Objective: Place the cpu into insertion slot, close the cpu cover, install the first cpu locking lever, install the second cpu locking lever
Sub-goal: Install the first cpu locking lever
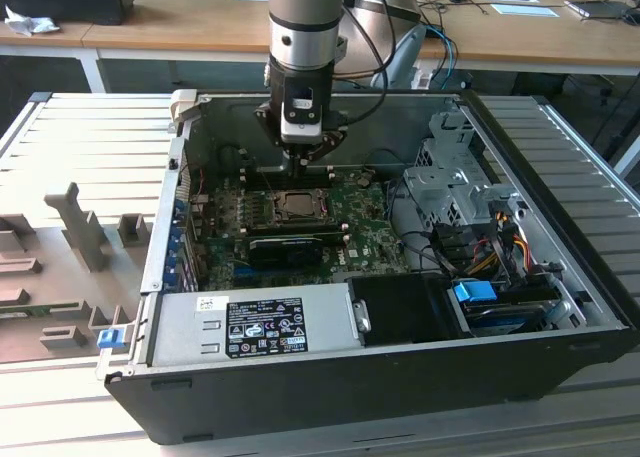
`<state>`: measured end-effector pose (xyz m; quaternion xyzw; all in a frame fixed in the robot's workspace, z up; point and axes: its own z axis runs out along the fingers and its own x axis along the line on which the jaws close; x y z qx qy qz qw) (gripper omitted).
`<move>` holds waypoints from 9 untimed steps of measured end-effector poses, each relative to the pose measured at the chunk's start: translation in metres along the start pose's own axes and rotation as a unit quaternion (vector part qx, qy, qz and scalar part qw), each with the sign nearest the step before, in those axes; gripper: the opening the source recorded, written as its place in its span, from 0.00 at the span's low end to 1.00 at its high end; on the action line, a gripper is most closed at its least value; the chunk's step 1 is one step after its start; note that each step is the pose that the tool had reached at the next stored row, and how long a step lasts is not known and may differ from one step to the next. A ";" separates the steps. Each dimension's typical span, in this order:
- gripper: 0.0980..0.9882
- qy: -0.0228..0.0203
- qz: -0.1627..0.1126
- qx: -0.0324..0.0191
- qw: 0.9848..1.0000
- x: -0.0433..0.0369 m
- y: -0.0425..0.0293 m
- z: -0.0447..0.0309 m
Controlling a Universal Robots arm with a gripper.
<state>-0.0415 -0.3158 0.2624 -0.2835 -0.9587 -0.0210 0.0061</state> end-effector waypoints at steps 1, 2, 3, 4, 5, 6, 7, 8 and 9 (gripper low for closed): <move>0.07 0.000 -0.008 0.000 1.000 0.0000 0.0000 0.0000; 0.07 0.001 -0.018 0.000 1.000 0.0000 0.0000 0.0000; 0.07 0.001 -0.025 0.001 1.000 0.0000 0.0000 0.0000; 0.07 0.001 -0.031 0.001 1.000 0.0000 0.0000 0.0000; 0.07 0.001 -0.040 0.001 0.999 0.0000 0.0000 0.0001; 0.07 0.002 -0.046 0.001 0.999 0.0000 0.0000 0.0001; 0.07 0.002 -0.053 0.001 0.999 0.0000 0.0000 0.0001; 0.07 0.002 -0.061 0.001 0.998 0.0000 0.0000 0.0001; 0.07 0.003 -0.077 0.002 0.997 0.0000 0.0000 0.0001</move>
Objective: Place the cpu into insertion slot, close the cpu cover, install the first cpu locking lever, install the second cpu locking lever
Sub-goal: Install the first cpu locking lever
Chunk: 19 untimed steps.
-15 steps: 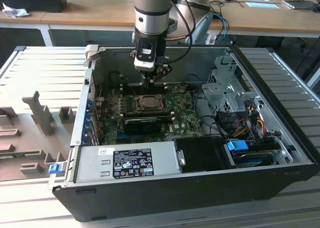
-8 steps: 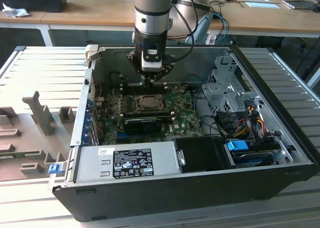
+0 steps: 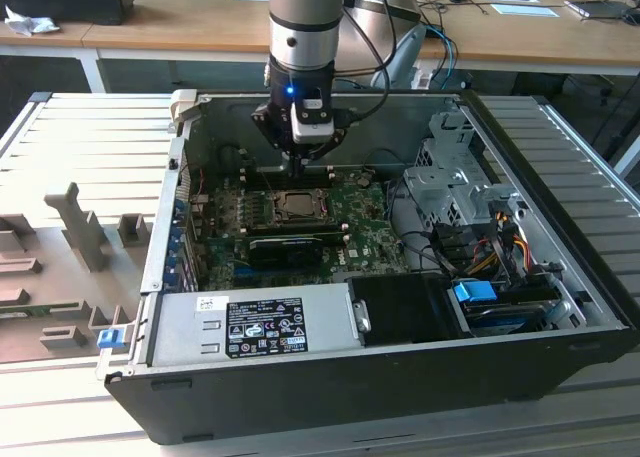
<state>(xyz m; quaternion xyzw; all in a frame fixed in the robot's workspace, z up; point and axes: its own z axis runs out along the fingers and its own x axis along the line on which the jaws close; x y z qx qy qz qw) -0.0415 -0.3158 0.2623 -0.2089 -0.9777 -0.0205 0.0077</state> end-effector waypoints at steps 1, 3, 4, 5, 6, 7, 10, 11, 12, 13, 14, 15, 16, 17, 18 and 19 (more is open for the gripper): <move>0.07 0.000 -0.010 0.000 1.000 0.0000 0.0000 0.0000; 0.07 0.001 -0.029 0.001 1.000 0.0000 0.0000 0.0001; 0.07 0.002 -0.041 0.001 0.999 0.0000 0.0000 0.0001; 0.07 0.002 -0.053 0.001 0.999 0.0000 0.0000 0.0001; 0.07 0.002 -0.060 0.001 0.998 0.0000 0.0000 0.0001; 0.07 0.003 -0.069 0.002 0.998 0.0000 0.0000 0.0001; 0.07 0.004 -0.111 0.003 0.994 0.0000 0.0000 0.0002; 0.07 0.004 -0.121 0.003 0.993 0.0000 0.0000 0.0003; 0.07 0.005 -0.130 0.003 0.992 0.0000 0.0000 0.0004; 0.07 0.005 -0.143 0.003 0.990 0.0000 0.0000 0.0005; 0.07 0.006 -0.152 0.004 0.988 0.0000 0.0000 0.0006; 0.07 0.006 -0.163 0.004 0.987 0.0000 0.0000 0.0006; 0.07 0.006 -0.174 0.004 0.985 0.0000 -0.0001 0.0006; 0.07 0.006 -0.185 0.004 0.983 0.0000 -0.0001 0.0007; 0.07 0.006 -0.189 0.004 0.982 0.0002 -0.0002 0.0008; 0.07 0.006 -0.192 0.004 0.981 0.0004 -0.0003 0.0008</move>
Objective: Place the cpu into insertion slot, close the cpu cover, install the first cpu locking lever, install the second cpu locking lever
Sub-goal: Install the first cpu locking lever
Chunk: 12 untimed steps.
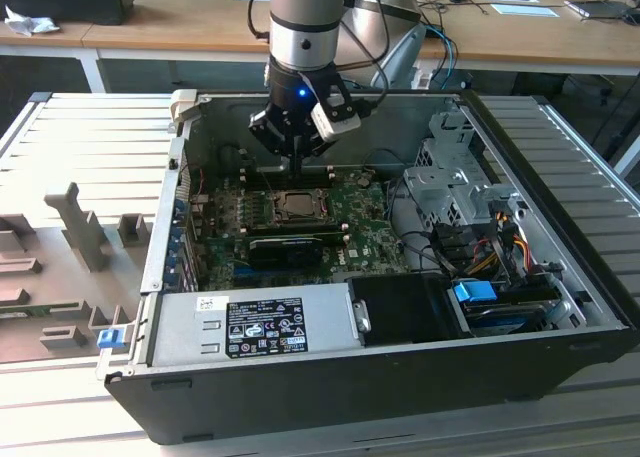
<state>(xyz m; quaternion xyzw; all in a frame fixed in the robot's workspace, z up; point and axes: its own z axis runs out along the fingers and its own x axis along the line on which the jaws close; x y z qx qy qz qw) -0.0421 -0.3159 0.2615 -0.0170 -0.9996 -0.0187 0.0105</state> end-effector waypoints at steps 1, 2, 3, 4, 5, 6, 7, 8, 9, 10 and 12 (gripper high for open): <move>0.07 -0.001 -0.002 0.000 1.000 0.0003 -0.0001 0.0000; 0.07 -0.002 -0.004 0.000 1.000 0.0009 -0.0001 0.0000; 0.07 -0.003 -0.006 0.000 1.000 0.0021 -0.0004 0.0000; 0.07 -0.004 -0.007 0.000 1.000 0.0030 -0.0006 0.0000; 0.07 -0.006 -0.007 0.000 1.000 0.0040 -0.0008 0.0001; 0.07 -0.008 -0.008 0.000 1.000 0.0053 -0.0011 0.0002; 0.07 -0.009 -0.009 0.000 1.000 0.0063 -0.0014 0.0002; 0.05 -0.011 -0.009 0.000 1.000 0.0082 -0.0017 0.0003; 0.00 -0.012 -0.009 0.000 1.000 0.0099 -0.0018 0.0003; 0.00 -0.014 -0.009 0.000 1.000 0.0127 -0.0021 0.0004; 0.00 -0.016 -0.010 -0.001 1.000 0.0162 -0.0025 0.0005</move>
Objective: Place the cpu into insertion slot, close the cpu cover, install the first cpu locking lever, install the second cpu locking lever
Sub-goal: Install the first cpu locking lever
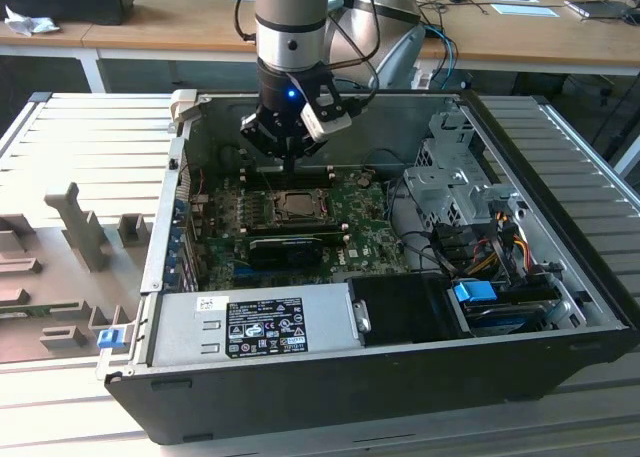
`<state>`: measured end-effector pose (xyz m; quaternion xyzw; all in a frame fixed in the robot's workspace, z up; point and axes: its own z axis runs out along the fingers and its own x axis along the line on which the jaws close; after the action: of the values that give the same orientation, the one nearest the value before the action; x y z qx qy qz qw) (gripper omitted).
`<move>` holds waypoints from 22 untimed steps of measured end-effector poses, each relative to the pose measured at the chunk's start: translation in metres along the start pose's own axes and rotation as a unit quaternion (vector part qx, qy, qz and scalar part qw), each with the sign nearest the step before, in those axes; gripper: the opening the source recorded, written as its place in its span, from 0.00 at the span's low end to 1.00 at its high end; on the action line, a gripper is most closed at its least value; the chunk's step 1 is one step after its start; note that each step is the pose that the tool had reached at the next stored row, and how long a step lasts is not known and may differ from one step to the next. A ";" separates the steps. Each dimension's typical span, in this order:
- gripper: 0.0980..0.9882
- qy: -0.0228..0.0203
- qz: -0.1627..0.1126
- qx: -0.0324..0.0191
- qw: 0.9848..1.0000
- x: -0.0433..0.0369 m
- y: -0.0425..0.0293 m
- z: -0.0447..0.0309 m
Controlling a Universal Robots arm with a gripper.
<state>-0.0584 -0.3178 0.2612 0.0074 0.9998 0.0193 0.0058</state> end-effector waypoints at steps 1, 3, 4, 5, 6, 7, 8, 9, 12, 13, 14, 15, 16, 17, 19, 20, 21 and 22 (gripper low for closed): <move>0.00 0.000 -0.001 -0.001 1.000 0.0006 0.0000 0.0000; 0.00 0.000 -0.003 -0.011 1.000 0.0012 -0.0001 0.0000; 0.00 0.000 -0.007 -0.023 1.000 0.0014 -0.0002 0.0000; 0.00 0.000 -0.010 -0.027 1.000 0.0014 -0.0002 0.0001; 0.00 0.001 -0.015 -0.029 0.999 0.0019 -0.0003 0.0002; 0.00 0.001 -0.019 -0.031 0.999 0.0027 -0.0004 0.0003; 0.00 0.001 -0.021 -0.032 0.999 0.0040 -0.0005 0.0004; 0.00 0.001 -0.022 -0.032 0.999 0.0060 -0.0005 0.0005; 0.00 0.001 -0.024 -0.032 0.999 0.0143 -0.0013 0.0004; 0.00 0.001 -0.024 -0.032 0.999 0.0165 -0.0013 0.0004; 0.00 0.001 -0.025 -0.032 0.999 0.0181 -0.0013 0.0004; 0.00 0.001 -0.025 -0.032 0.999 0.0213 -0.0014 0.0003; 0.00 0.001 -0.026 -0.032 0.999 0.0236 -0.0014 0.0003; 0.00 0.001 -0.027 -0.032 0.999 0.0272 -0.0015 0.0003; 0.00 0.001 -0.029 -0.032 0.999 0.0345 -0.0016 0.0002; 0.00 0.001 -0.029 -0.032 0.999 0.0362 -0.0016 0.0002; 0.00 0.001 -0.029 -0.032 0.999 0.0375 -0.0016 0.0002; 0.00 0.001 -0.030 -0.032 0.999 0.0397 -0.0017 0.0002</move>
<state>-0.0981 -0.3188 0.2606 -0.0229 0.9984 0.0515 0.0055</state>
